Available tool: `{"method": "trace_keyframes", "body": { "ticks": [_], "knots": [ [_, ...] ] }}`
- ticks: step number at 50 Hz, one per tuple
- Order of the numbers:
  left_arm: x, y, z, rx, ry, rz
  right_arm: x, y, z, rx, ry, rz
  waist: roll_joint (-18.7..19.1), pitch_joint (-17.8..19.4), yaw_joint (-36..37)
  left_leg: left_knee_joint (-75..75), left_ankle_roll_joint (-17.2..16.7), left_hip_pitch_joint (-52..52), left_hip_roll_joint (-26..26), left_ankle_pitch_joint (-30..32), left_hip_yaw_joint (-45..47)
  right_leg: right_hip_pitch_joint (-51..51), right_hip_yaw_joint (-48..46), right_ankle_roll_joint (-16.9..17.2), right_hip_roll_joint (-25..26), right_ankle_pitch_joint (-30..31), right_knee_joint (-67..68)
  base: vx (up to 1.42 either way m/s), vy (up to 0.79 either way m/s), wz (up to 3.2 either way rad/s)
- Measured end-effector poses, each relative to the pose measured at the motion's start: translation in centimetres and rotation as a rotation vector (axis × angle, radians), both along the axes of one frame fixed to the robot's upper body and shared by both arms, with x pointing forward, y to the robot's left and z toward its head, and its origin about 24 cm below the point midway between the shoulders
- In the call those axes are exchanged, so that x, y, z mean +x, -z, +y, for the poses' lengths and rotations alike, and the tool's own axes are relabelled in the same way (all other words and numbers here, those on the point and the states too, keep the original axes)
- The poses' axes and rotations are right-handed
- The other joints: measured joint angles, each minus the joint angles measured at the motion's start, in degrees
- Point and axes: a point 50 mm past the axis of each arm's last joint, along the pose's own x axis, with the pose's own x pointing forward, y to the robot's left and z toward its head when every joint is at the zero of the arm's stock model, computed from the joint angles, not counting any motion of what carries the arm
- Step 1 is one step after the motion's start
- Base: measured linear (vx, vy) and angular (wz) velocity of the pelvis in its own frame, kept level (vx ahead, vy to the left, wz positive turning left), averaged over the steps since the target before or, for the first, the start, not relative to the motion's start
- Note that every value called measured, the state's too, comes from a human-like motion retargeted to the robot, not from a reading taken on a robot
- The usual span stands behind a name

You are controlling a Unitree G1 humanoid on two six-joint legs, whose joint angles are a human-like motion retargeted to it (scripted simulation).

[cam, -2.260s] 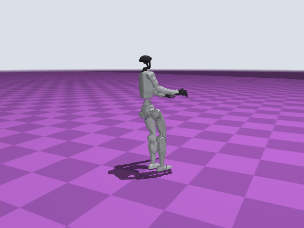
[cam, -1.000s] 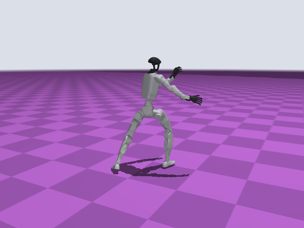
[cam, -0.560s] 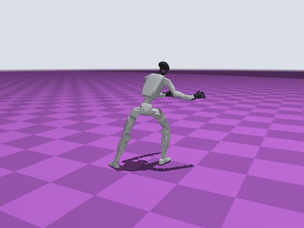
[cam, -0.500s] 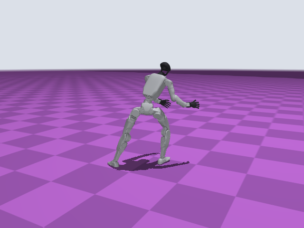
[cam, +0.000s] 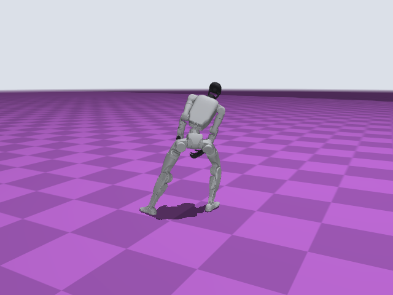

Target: Kungfu

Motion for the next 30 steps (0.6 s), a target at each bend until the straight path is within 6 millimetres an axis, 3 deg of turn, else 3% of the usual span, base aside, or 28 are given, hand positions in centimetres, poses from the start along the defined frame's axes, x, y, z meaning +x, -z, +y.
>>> {"method": "trace_keyframes", "body": {
  "ticks": [5, 8, 10, 13, 16, 19, 23, 28, 30],
  "knots": [
    [0.9, -1.0, -0.6, -0.095, -0.062, -0.077, 0.8, -1.2, -1.1, -0.006, -0.022, -0.1, -0.8, 1.0, 0.6, 0.7, 0.0, 1.4, 1.8, -0.3, 0.6, 4.8, -1.8, 0.4, 1.9, -0.1, -2.2, 0.06, -0.01, 0.02],
    [3.1, -2.8, 0.3, -0.056, -0.043, -0.19, 1.7, -2.7, -2.7, 0.026, 0.021, -0.2, 0.2, 3.3, 3.7, 3.8, 0.3, 2.1, 7.7, -1.6, -1.2, 10.4, -5.1, -0.8, 7.7, 0.4, -6.3, 0.1, -0.13, -0.46],
    [4.6, -4.5, 0.2, -0.026, -0.011, -0.285, 1.6, -3.4, -3.9, 0.031, 0.032, -0.246, 0.1, 3.4, 4.9, 6.3, 3.9, 1.1, 8.7, -1.6, -1.7, 12.7, -6.2, -1.2, 8.6, 1.8, -9.3, 0.07, 0.04, 0.17],
    [7.2, -8.2, 0.2, 0.033, 0.047, -0.472, 0.9, -4.8, -6.7, 0.024, 0.044, -0.31, -1.0, 1.9, 6.1, 9.5, 10.7, 0.1, 9.0, -2.1, 5.4, 14.6, -7.8, -1.1, 6.8, 4.8, -13.3, 0.06, 0.16, 0.66],
    [9.0, -12.6, 1.0, 0.092, 0.072, -0.684, -1.0, -6.0, -9.7, 0.012, 0.087, -0.361, -2.0, 1.2, 7.0, 11.0, 11.3, -0.3, 8.5, -1.6, 6.1, 16.3, -7.8, -0.4, 6.4, 7.9, -16.5, 0.15, 0.3, 0.3],
    [10.5, -18.2, 2.5, 0.186, 0.086, -0.911, -4.7, -7.5, -13.7, -0.008, 0.186, -0.416, -2.6, 0.7, 7.0, 13.8, 9.6, -2.5, 7.7, -4.5, 2.5, 18.1, -7.2, 0.6, 7.1, 11.7, -20.2, 0.19, 0.24, 0.32],
    [11.6, -26.5, 4.1, 0.339, 0.153, -1.206, -12.7, -9.4, -20.3, -0.096, 0.445, -0.413, -3.3, -0.1, 7.2, 17.8, 5.9, -5.7, 6.1, -8.0, -2.6, 22.3, -5.8, 2.6, 8.5, 17.8, -26.5, 0.32, 0.57, 0.67],
    [11.5, -36.1, 3.5, 0.5, 0.237, -1.524, -24.5, -11.4, -27.5, -0.297, 0.977, -0.341, -5.3, -2.3, 7.2, 27.5, 7.8, -12.2, 0.7, -12.7, -8.9, 33.6, -7.1, 5.7, 7.7, 28.0, -38.5, 0.38, 0.58, 1.26],
    [11.0, -39.7, 3.4, 0.54, 0.217, -1.647, -27.5, -11.5, -28.6, -0.413, 1.196, -0.404, -5.5, -4.1, 8.5, 31.8, 9.0, -14.7, -2.3, -15.0, -11.3, 38.9, -9.0, 6.9, 7.1, 32.2, -43.5, 0.56, 0.76, 1.48]
  ]
}}
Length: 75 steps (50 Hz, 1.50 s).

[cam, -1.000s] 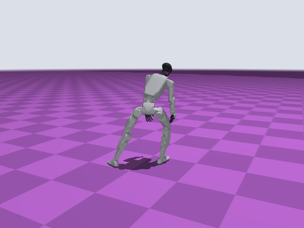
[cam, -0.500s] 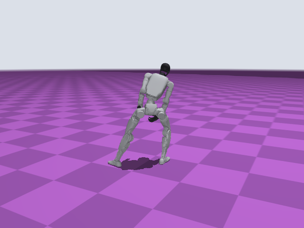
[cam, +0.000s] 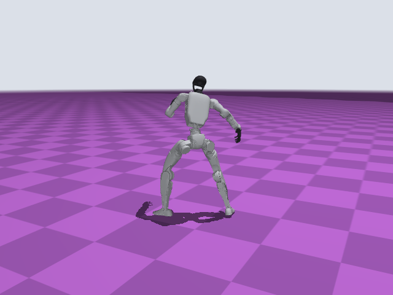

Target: Kungfu

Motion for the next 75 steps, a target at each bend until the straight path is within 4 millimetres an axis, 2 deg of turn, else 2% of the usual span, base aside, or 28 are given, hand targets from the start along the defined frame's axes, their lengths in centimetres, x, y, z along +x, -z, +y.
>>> {"method": "trace_keyframes", "body": {
  "ticks": [2, 4, 5, 6, 8, 10, 12, 15, 17, 20, 25, 29, 32, 34, 39, 42, 44, 45, 46, 48, 51, 53, 54, 55, 58, 61, 65, 75],
  "knots": [
    [-1.1, -4.2, 0.8, -0.024, -0.024, -0.147, 2.5, 4.1, 2.0, -0.018, 0.134, -0.062, -0.9, -2.4, 3.3, 3.1, 1.2, -1.3, -3.1, -3.1, -0.6, 4.9, -2.1, 0.7, -0.4, 4.2, -5.3, 0.54, 0.62, 1.15],
    [-2.5, -7.2, 2.3, -0.052, -0.047, -0.259, 7.8, 8.8, 5.9, 0.199, 0.071, -0.071, -1.7, -4.3, 6.0, 5.7, 1.8, -1.8, -4.2, -6.1, -0.6, 7.4, -3.6, 0.6, -0.4, 6.6, -8.7, 0.53, 0.59, 0.46],
    [-3.4, -8.8, 3.3, -0.068, -0.061, -0.32, 11.3, 11.2, 9.0, 0.372, -0.03, -0.05, -2.2, -5.2, 7.4, 7.5, 2.2, -2.1, -4.5, -8.1, -0.5, 8.3, -4.5, 0.4, -0.3, 7.6, -10.3, 0.5, 0.53, 0.0],
    [-4.2, -10.0, 4.4, -0.081, -0.075, -0.36, 15.0, 13.5, 13.4, 0.591, -0.209, 0.029, -2.5, -6.0, 8.5, 9.4, 2.9, -2.4, -4.6, -9.9, 0.1, 8.9, -5.6, 0.4, -0.5, 8.4, -11.6, 0.44, 0.48, -0.15],
    [-5.6, -11.9, 6.4, -0.103, -0.099, -0.406, 20.1, 14.8, 22.5, 0.947, -0.688, 0.257, -2.7, -7.2, 10.3, 13.0, 4.1, -3.2, -4.5, -13.0, 1.1, 9.8, -6.9, 0.3, -0.9, 9.8, -13.7, 0.33, 0.42, -0.21],
    [-6.7, -12.9, 7.8, -0.122, -0.114, -0.421, 22.9, 13.0, 28.7, 1.078, -1.156, 0.475, -2.7, -8.1, 12.9, 16.2, 5.1, -3.6, -4.5, -15.7, 2.0, 10.3, -7.1, 0.1, -1.5, 10.8, -15.0, 0.29, 0.37, -0.14],
    [-7.6, -13.2, 8.5, -0.142, -0.151, -0.459, 27.3, 9.1, 32.8, 0.919, -1.445, 0.402, -3.5, -9.3, 15.7, 18.5, 6.0, -4.0, -4.9, -18.2, 2.5, 10.7, -7.5, -0.7, -2.0, 11.3, -16.0, 0.28, 0.24, 0.05],
    [-9.1, -12.7, 10.0, -0.21, -0.264, -0.564, 30.7, 3.7, 38.8, 0.704, -1.658, 0.175, -3.6, -9.8, 17.6, 21.2, 6.3, -5.4, -4.7, -20.0, 1.5, 11.3, -6.9, -2.3, -0.8, 11.5, -17.7, 0.13, 0.06, 0.18],
    [-9.4, -11.6, 10.5, -0.237, -0.322, -0.61, 31.9, 1.0, 40.1, 0.717, -1.727, 0.057, -4.7, -10.0, 17.7, 21.7, 6.5, -5.2, -4.9, -20.5, 1.3, 11.3, -5.2, -2.9, -0.4, 10.8, -17.9, 0.11, -0.02, 0.18],
    [-9.6, -9.3, 12.3, -0.265, -0.443, -0.613, 32.9, -2.0, 40.1, 0.704, -1.846, -0.039, -5.3, -9.7, 16.0, 21.5, 6.3, -4.9, -4.5, -20.8, 0.3, 10.0, -1.5, -6.6, 0.8, 10.9, -17.1, 0.06, -0.07, 0.03],
    [-9.4, -2.7, 17.5, -0.307, -0.691, -0.355, 35.2, -6.4, 37.6, 0.53, -1.755, -0.315, -5.9, -9.1, 13.3, 18.6, 4.9, -3.0, -2.9, -19.8, -0.1, 7.4, 2.3, -8.1, 1.7, 10.0, -14.1, -0.05, -0.19, -0.23],
    [-11.6, 5.5, 22.3, -0.407, -0.933, -0.063, 36.2, -12.2, 35.6, 0.521, -1.657, -0.655, -6.4, -9.4, 11.1, 14.5, 2.7, -0.9, -1.6, -17.9, -0.6, 5.0, 4.8, -6.5, 2.4, 7.7, -11.7, -0.1, -0.28, -0.4],
    [-15.3, 13.0, 25.0, -0.56, -1.09, 0.205, 35.6, -17.6, 33.8, 0.4, -1.655, -0.903, -6.9, -9.5, 9.5, 10.4, 0.5, 1.5, -0.4, -15.6, -0.3, 3.0, 7.6, -3.5, 3.2, 5.0, -9.6, -0.21, -0.42, -0.47],
    [-18.2, 18.3, 25.4, -0.707, -1.134, 0.407, 34.5, -21.1, 32.3, 0.278, -1.657, -1.045, -7.2, -9.7, 9.1, 7.3, -1.2, 3.7, 0.7, -13.5, 0.1, 1.6, 9.4, -1.5, 3.8, 3.2, -7.8, -0.22, -0.48, -0.65],
    [-26.6, 29.9, 22.8, -1.093, -1.207, 0.869, 30.5, -28.6, 27.7, 0.061, -1.524, -1.44, -7.1, -9.9, 9.3, -3.7, -7.5, 11.7, 4.1, -6.0, -0.6, -3.0, 14.0, 1.3, 6.7, -3.1, 0.5, -0.26, -0.65, -0.77],
    [-31.7, 34.8, 19.4, -1.337, -1.254, 1.029, 27.6, -31.7, 24.3, -0.021, -1.344, -1.692, -7.5, -11.0, 7.8, -12.5, -9.0, 17.2, 6.6, -0.4, 2.0, -7.3, 16.4, 2.1, 8.1, -8.4, 7.8, -0.24, -0.78, -0.43],
    [-33.9, 37.0, 17.0, -1.509, -1.236, 1.078, 25.6, -32.9, 21.8, -0.069, -1.197, -1.832, -8.8, -12.3, 5.2, -18.5, -9.0, 20.3, 7.1, 3.4, 4.0, -9.9, 17.5, 3.0, 8.7, -12.7, 12.5, -0.31, -1.05, -0.05],
    [-34.5, 38.0, 15.7, -1.601, -1.211, 1.084, 24.5, -33.4, 20.6, -0.103, -1.126, -1.897, -9.4, -12.8, 4.0, -21.3, -9.0, 21.7, 7.3, 5.1, 5.0, -11.2, 17.7, 2.9, 9.0, -15.2, 15.0, -0.31, -0.99, -0.1],
    [-33.6, 39.1, 14.5, -1.69, -1.148, 1.057, 23.3, -33.8, 19.4, -0.15, -1.057, -1.951, -9.6, -12.8, 2.6, -23.6, -9.0, 23.1, 8.1, 6.6, 6.1, -11.6, 16.6, 2.6, 9.3, -17.6, 17.1, -0.26, -0.86, -0.1],
    [-29.4, 41.0, 11.7, -1.862, -0.944, 0.982, 20.8, -34.3, 17.2, -0.247, -0.932, -2.046, -8.8, -12.0, -1.1, -27.6, -9.0, 25.3, 11.2, 9.5, 8.6, -11.5, 14.0, 2.0, 11.2, -21.6, 21.0, -0.23, -0.8, 0.04],
    [-17.5, 41.4, 6.3, -1.996, -0.117, 0.947, 16.0, -34.7, 14.2, -0.459, -0.749, -2.137, -7.4, -10.0, -5.6, -30.7, -8.8, 24.3, 15.0, 15.1, 8.6, -11.3, 10.4, 1.1, 14.2, -26.8, 25.6, -0.3, -0.76, 0.42],
    [-10.4, 38.8, 2.0, -1.834, 0.592, 1.008, 13.1, -34.6, 12.9, -0.587, -0.629, -2.174, -7.9, -9.8, -8.0, -31.4, -8.6, 22.2, 15.7, 17.6, 9.4, -11.9, 7.8, 0.5, 13.6, -29.4, 28.1, -0.34, -0.58, 0.57],
    [-7.9, 37.0, 0.1, -1.68, 0.84, 1.056, 11.8, -34.5, 12.6, -0.65, -0.572, -2.194, -8.1, -9.6, -8.9, -31.6, -8.3, 21.4, 16.1, 18.5, 10.0, -12.5, 7.2, 0.3, 13.5, -30.4, 29.3, -0.43, -0.59, 0.33],
    [-5.9, 35.2, -1.7, -1.507, 1.025, 1.108, 10.7, -34.5, 12.5, -0.716, -0.519, -2.216, -8.2, -9.4, -9.6, -31.8, -7.9, 20.7, 16.4, 19.3, 10.7, -13.2, 6.9, 0.2, 13.5, -31.3, 30.3, -0.4, -0.46, 0.09],
    [-1.5, 31.4, -3.0, -1.189, 1.051, 1.197, 8.3, -34.5, 13.0, -0.891, -0.403, -2.239, -7.7, -8.3, -11.3, -31.7, -7.0, 20.9, 17.4, 20.9, 14.5, -14.7, 6.8, -0.6, 13.8, -33.2, 32.9, -0.28, -0.22, -0.16],
    [0.8, 28.8, -4.4, -1.06, 1.1, 1.181, 7.3, -34.4, 13.7, -1.013, -0.357, -2.234, -7.6, -7.7, -13.2, -31.6, -5.8, 22.1, 17.9, 22.1, 20.2, -15.5, 6.8, -1.5, 13.3, -33.9, 34.0, -0.2, -0.19, -0.19],
    [1.7, 27.5, -5.7, -1.149, 1.216, 1.096, 7.1, -34.3, 14.3, -1.079, -0.35, -2.199, -7.5, -6.9, -15.4, -32.3, -2.1, 24.0, 16.8, 22.5, 26.3, -15.7, 7.8, -2.4, 13.0, -33.1, 33.3, -0.09, -0.01, -0.05],
    [0.2, 29.9, -4.4, -1.263, 1.059, 1.148, 7.5, -34.4, 13.4, -1.112, -0.378, -2.049, -7.0, -4.6, -17.9, -32.7, -4.3, 27.9, 13.7, 19.4, 28.2, -14.2, 12.7, -1.9, 12.4, -28.8, 29.0, 0.03, 0.17, 0.01]
  ]
}}
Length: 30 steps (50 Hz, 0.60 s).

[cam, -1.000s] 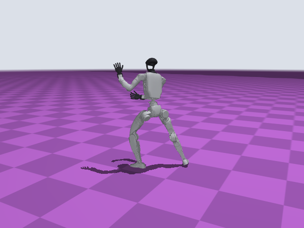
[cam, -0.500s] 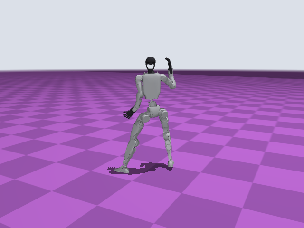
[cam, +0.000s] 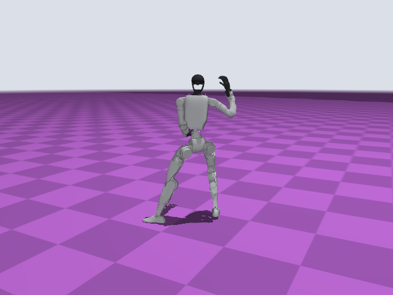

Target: Kungfu

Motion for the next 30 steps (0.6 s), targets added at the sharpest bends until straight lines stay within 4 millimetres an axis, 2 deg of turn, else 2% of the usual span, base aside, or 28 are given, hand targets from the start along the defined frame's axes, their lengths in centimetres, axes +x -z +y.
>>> {"method": "trace_keyframes", "body": {
  "ticks": [5, 8, 11, 14, 17, 20, 21, 23, 25, 27, 28, 29, 30],
  "knots": [
    [-1.1, 1.3, 2.7, 0.115, -0.04, 0.054, 0.4, 0.7, -1.3, 0.039, 0.08, 0.097, 1.1, 2.0, 0.6, 1.7, -0.5, -1.0, -0.7, -2.7, -2.2, 2.1, 0.7, 0.9, -0.2, 3.5, -4.0, 0.14, 0.34, 0.24],
    [-2.1, 2.3, 5.0, 0.213, -0.062, 0.102, 1.1, 1.7, -2.4, 0.084, 0.131, 0.202, 2.0, 3.5, 0.2, 5.4, 1.6, -5.7, -1.3, -4.5, -5.6, 5.0, -1.2, 1.7, -0.8, 6.4, -8.1, 0.13, 0.35, 0.93],
    [-3.7, 3.7, 7.6, 0.37, -0.069, 0.185, 2.7, 3.3, -4.1, 0.131, 0.176, 0.37, 2.6, 4.1, 2.3, 8.8, 3.0, -9.5, -2.7, -6.7, -9.3, 7.3, -2.5, 2.5, -1.7, 9.1, -11.5, 0.23, 0.46, 0.89],
    [-6.3, 5.7, 10.0, 0.586, -0.038, 0.321, 5.2, 6.3, -6.0, 0.175, 0.192, 0.625, 3.1, 3.4, 6.5, 11.8, 4.8, -12.9, -5.0, -9.0, -12.9, 9.2, -2.7, 3.4, -2.5, 11.3, -14.1, 0.27, 0.44, 0.88],
    [-10.0, 7.9, 12.8, 0.85, 0.032, 0.508, 8.6, 11.5, -7.6, 0.239, 0.141, 0.937, 3.5, 2.7, 10.3, 15.1, 6.4, -17.0, -8.1, -10.6, -17.5, 12.0, -2.9, 5.5, -2.9, 12.2, -16.5, 0.33, 0.53, 1.35],
    [-14.3, 10.1, 14.7, 1.135, 0.142, 0.715, 11.9, 19.3, -7.5, 0.38, -0.027, 1.255, 4.3, 2.5, 13.7, 17.4, 8.5, -20.3, -12.0, -11.3, -21.7, 17.3, -3.8, 8.1, -1.5, 9.4, -19.4, 0.32, 0.61, 2.08],
    [-15.5, 10.8, 14.9, 1.222, 0.191, 0.776, 12.9, 22.4, -6.9, 0.468, -0.114, 1.333, 4.8, 2.0, 15.4, 18.6, 9.6, -22.3, -12.2, -12.8, -22.5, 19.5, -5.4, 8.1, -0.3, 11.2, -21.7, 0.17, 0.46, 2.54],
    [-17.9, 12.0, 15.0, 1.377, 0.312, 0.882, 14.7, 27.9, -4.4, 0.659, -0.306, 1.439, 5.7, 0.3, 20.4, 21.6, 11.7, -27.0, -12.2, -16.6, -24.2, 23.2, -8.6, 8.1, 2.2, 15.1, -25.9, -0.05, 0.12, 2.7],
    [-20.6, 13.2, 15.1, 1.488, 0.482, 0.974, 16.8, 31.4, -0.8, 0.844, -0.512, 1.465, 5.2, -2.6, 26.9, 25.8, 14.7, -31.6, -12.5, -21.3, -24.3, 25.8, -11.4, 8.1, 4.0, 17.8, -28.0, 0.04, 0.13, 2.72],
    [-24.2, 13.7, 16.2, 1.563, 0.688, 1.086, 20.1, 30.9, 2.7, 0.904, -0.726, 1.409, 2.9, -4.8, 35.3, 28.6, 16.1, -33.7, -12.1, -21.8, -22.4, 28.1, -12.3, 8.1, 5.6, 19.3, -28.5, 0.05, -0.31, 2.12],
    [-26.3, 13.7, 17.0, 1.592, 0.792, 1.149, 22.2, 29.1, 4.0, 0.873, -0.827, 1.36, 1.2, -5.3, 40.3, 29.1, 15.0, -33.9, -12.1, -19.2, -22.7, 29.5, -12.0, 8.1, 6.1, 20.0, -28.9, 0.06, -0.48, 1.36],
    [-28.2, 13.7, 17.6, 1.611, 0.885, 1.213, 24.3, 26.0, 4.5, 0.806, -0.924, 1.284, -0.2, -4.9, 45.3, 30.1, 14.3, -34.7, -11.9, -17.1, -23.8, 30.6, -11.2, 8.1, 7.2, 20.7, -29.2, 0.03, -0.51, 0.95],
    [-30.0, 13.5, 18.2, 1.624, 0.975, 1.276, 26.0, 22.0, 4.8, 0.717, -1.018, 1.192, -1.4, -4.2, 50.2, 31.3, 13.9, -35.9, -11.6, -15.3, -25.4, 31.5, -10.2, 8.1, 8.5, 21.3, -29.4, 0.0, -0.53, 0.82]
  ]
}}
